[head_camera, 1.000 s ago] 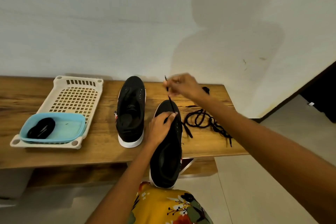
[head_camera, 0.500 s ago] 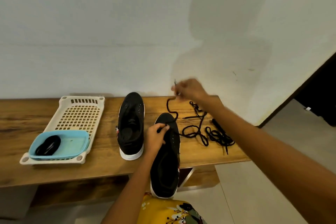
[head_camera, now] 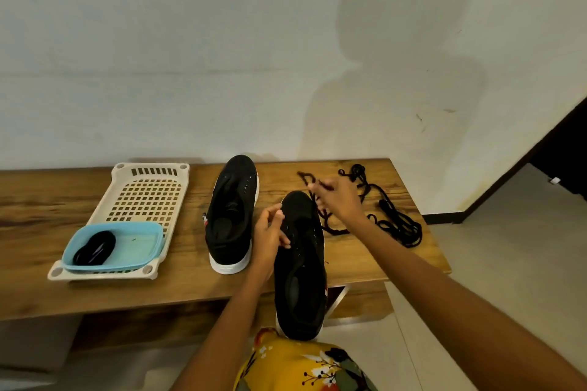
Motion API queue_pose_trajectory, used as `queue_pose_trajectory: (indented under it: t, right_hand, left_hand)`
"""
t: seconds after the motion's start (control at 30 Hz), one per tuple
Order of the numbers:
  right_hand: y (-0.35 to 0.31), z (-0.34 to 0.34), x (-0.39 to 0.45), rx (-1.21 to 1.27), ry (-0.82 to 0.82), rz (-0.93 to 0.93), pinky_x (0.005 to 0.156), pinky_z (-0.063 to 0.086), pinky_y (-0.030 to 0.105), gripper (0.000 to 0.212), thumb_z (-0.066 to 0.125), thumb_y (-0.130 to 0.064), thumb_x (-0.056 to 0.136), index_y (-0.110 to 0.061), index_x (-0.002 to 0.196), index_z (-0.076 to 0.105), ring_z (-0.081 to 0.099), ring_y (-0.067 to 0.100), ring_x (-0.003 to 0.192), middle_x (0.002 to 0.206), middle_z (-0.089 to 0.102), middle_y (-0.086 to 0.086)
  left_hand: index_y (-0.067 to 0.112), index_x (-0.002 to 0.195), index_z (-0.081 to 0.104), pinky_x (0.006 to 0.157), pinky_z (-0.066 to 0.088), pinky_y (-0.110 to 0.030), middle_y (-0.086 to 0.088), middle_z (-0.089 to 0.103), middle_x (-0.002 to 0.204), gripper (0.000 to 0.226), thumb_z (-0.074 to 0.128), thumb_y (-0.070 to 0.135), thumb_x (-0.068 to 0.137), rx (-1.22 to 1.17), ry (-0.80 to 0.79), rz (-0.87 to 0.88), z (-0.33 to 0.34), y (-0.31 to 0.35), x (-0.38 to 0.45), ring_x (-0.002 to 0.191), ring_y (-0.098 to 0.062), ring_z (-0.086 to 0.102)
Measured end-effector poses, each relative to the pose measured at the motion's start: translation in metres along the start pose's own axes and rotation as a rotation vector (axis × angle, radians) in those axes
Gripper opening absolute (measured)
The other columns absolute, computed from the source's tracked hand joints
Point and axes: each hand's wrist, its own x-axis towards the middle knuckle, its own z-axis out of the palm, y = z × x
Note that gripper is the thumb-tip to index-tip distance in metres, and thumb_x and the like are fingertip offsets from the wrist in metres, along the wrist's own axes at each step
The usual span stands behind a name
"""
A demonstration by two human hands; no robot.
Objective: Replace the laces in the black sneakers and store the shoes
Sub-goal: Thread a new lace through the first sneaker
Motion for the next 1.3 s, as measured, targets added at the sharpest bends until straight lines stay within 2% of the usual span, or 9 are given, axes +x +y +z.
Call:
queue_pose_trajectory:
  t: [0.13, 0.23, 0.37, 0.47, 0.53, 0.63, 0.77, 0.97, 1.3]
  right_hand:
    - [-0.019, -0.037, 0.014, 0.265, 0.217, -0.003, 0.054, 0.048, 0.014, 0.014, 0.063, -0.025, 0.090, -0.012, 0.089, 0.070, 0.057, 0.001, 0.045, 0.061, 0.062, 0.000]
    - [-0.020, -0.043, 0.016, 0.193, 0.146, -0.013, 0.049, 0.045, 0.010, 0.014, 0.063, -0.023, 0.090, -0.010, 0.088, 0.069, 0.056, 0.002, 0.045, 0.062, 0.061, 0.001]
    - [-0.004, -0.043, 0.013, -0.195, -0.034, 0.065, 0.051, 0.032, 0.025, 0.041, 0.056, -0.027, 0.095, -0.011, 0.059, 0.043, 0.038, 0.014, 0.050, 0.055, 0.037, 0.002]
    - [0.001, -0.044, 0.004, -0.328, -0.071, 0.094, 0.053, 0.028, 0.030, 0.041, 0.039, -0.029, 0.101, -0.012, 0.065, 0.047, 0.035, 0.013, 0.051, 0.057, 0.038, 0.000]
    - [-0.004, -0.039, -0.005, -0.322, -0.092, 0.054, 0.059, 0.032, 0.031, 0.036, 0.033, -0.026, 0.101, -0.015, 0.078, 0.059, 0.040, 0.012, 0.055, 0.058, 0.043, -0.004]
    - [-0.018, -0.020, -0.014, -0.205, -0.228, 0.048, 0.073, 0.032, 0.030, 0.040, 0.028, -0.022, 0.100, -0.015, 0.075, 0.059, 0.047, 0.010, 0.070, 0.073, 0.049, -0.010]
    - [-0.020, 0.018, -0.017, -0.176, -0.385, 0.018, 0.061, 0.033, 0.022, 0.032, 0.034, -0.016, 0.100, -0.016, 0.078, 0.057, 0.046, 0.009, 0.067, 0.073, 0.051, -0.005]
    - [0.005, 0.056, -0.018, -0.249, -0.188, -0.133, 0.089, 0.040, 0.026, 0.022, 0.056, -0.014, 0.093, -0.011, 0.109, 0.070, 0.057, 0.020, 0.105, 0.111, 0.063, 0.008]
    - [0.012, 0.055, -0.012, -0.096, -0.194, -0.130, 0.066, 0.044, 0.016, 0.010, 0.073, -0.013, 0.079, -0.015, 0.083, 0.065, 0.061, 0.009, 0.079, 0.085, 0.068, -0.001]
  left_hand:
    - [0.017, 0.122, 0.050, 0.056, 0.052, -0.026, -0.005, 0.049, 0.115, 0.040, 0.066, 0.016, 0.086, 0.350, -0.107, -0.041, 0.003, 0.002, 0.010, 0.069, -0.014, 0.058]
    - [0.023, 0.125, 0.043, 0.086, 0.052, -0.040, -0.009, 0.042, 0.126, 0.060, 0.074, 0.031, 0.075, 0.744, -0.118, -0.049, 0.009, 0.008, 0.011, 0.105, -0.025, 0.054]
    - [0.009, 0.123, 0.045, 0.074, 0.043, -0.030, -0.013, 0.042, 0.123, 0.060, 0.069, 0.036, 0.076, 0.916, -0.045, -0.106, 0.013, 0.031, 0.002, 0.106, -0.029, 0.053]
    - [0.009, 0.075, 0.056, 0.060, 0.041, -0.028, -0.005, 0.055, 0.077, 0.019, 0.059, 0.027, 0.082, 0.789, -0.001, -0.087, 0.006, 0.041, 0.005, 0.071, -0.020, 0.055]
    - [0.014, 0.057, 0.046, 0.057, 0.035, -0.028, -0.003, 0.046, 0.060, 0.030, 0.054, 0.016, 0.086, 0.619, 0.055, -0.128, -0.004, 0.038, 0.008, 0.060, -0.021, 0.046]
    - [0.017, 0.066, 0.057, 0.062, 0.043, -0.033, -0.009, 0.056, 0.068, 0.026, 0.051, 0.007, 0.089, 0.415, 0.098, -0.175, -0.017, 0.033, 0.005, 0.066, -0.022, 0.052]
    - [0.007, 0.101, 0.069, 0.085, 0.052, -0.037, -0.010, 0.068, 0.097, 0.022, 0.052, 0.002, 0.089, 0.276, 0.062, -0.272, -0.020, 0.029, 0.008, 0.093, -0.024, 0.063]
    - [0.006, 0.116, 0.065, 0.089, 0.052, -0.038, -0.011, 0.067, 0.108, 0.037, 0.044, -0.005, 0.088, 0.262, 0.047, -0.293, -0.020, 0.029, 0.008, 0.099, -0.024, 0.062]
    - [0.006, 0.118, 0.062, 0.080, 0.049, -0.030, -0.006, 0.063, 0.110, 0.035, 0.044, -0.004, 0.091, 0.267, 0.027, -0.277, -0.017, 0.036, 0.000, 0.101, -0.021, 0.059]
